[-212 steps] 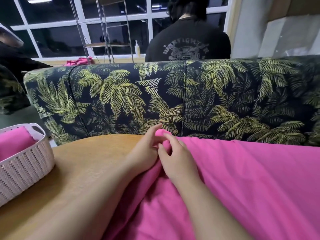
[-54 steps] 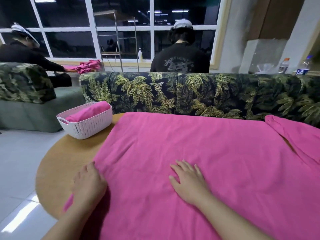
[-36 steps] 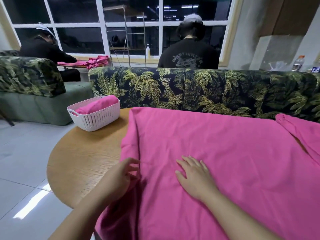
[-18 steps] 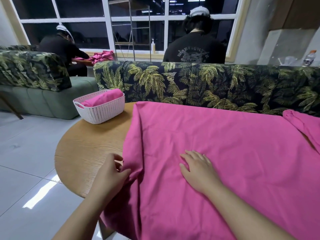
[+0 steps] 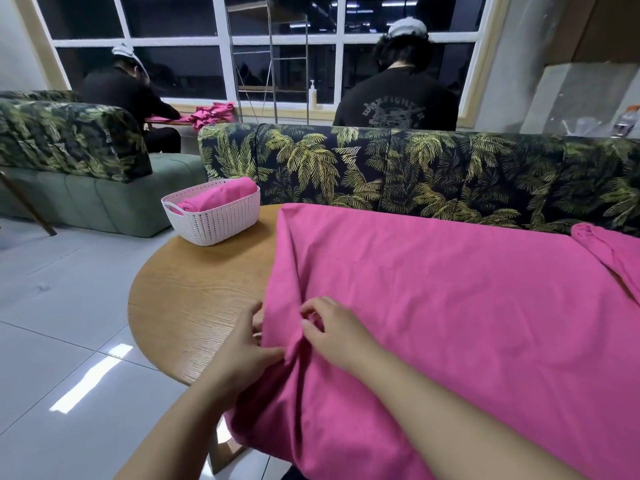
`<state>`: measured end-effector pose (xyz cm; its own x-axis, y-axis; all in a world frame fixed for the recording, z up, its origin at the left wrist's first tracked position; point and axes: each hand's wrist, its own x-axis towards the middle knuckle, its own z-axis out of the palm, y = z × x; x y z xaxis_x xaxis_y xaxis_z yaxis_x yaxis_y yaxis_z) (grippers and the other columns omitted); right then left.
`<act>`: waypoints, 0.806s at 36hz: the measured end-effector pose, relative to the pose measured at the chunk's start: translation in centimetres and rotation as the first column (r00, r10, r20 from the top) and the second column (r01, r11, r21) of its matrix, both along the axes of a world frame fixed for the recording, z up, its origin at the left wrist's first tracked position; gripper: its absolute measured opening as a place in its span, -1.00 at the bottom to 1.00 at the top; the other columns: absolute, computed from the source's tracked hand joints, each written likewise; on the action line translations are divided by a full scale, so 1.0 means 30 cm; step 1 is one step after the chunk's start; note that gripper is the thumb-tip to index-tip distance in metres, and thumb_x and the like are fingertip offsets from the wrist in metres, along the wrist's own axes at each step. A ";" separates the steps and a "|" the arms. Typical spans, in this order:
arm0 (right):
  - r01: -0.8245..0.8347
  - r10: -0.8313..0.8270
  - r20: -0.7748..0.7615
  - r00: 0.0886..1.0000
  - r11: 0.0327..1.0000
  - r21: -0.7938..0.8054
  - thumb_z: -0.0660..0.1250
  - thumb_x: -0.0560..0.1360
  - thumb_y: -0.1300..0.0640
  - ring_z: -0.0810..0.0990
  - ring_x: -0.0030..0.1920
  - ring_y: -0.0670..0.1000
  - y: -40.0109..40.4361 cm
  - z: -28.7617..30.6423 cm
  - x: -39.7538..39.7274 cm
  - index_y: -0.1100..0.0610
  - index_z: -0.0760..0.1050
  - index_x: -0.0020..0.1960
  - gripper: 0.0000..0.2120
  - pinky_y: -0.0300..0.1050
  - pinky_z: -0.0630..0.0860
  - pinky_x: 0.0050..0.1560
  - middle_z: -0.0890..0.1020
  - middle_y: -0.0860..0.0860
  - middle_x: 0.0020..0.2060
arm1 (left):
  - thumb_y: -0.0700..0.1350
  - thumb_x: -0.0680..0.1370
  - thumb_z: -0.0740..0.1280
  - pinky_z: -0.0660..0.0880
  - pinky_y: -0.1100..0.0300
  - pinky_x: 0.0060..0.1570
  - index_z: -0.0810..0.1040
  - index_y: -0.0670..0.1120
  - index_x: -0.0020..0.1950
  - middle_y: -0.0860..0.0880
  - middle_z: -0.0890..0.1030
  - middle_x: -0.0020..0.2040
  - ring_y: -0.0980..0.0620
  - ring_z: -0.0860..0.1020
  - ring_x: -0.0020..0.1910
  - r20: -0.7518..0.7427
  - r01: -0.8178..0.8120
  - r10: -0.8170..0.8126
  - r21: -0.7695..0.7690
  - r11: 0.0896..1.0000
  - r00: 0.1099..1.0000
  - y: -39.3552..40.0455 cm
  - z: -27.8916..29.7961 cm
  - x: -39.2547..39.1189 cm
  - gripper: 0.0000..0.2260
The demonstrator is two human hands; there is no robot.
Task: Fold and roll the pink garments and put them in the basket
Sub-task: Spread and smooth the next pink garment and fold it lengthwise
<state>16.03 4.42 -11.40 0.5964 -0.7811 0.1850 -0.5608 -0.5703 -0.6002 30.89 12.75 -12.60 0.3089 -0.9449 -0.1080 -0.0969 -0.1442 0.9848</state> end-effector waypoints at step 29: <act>0.050 -0.077 0.251 0.965 0.992 0.112 0.24 0.50 0.30 0.15 0.49 -0.10 0.057 -0.040 0.028 0.15 0.29 0.48 -0.45 -0.29 0.17 0.44 0.23 0.06 0.49 | -0.22 0.46 0.45 0.46 0.26 0.10 -0.03 -0.13 0.56 -0.05 0.56 0.24 0.05 0.56 0.14 -0.141 -0.013 -0.003 -0.116 0.993 0.990 -0.097 -0.002 -0.043 -0.16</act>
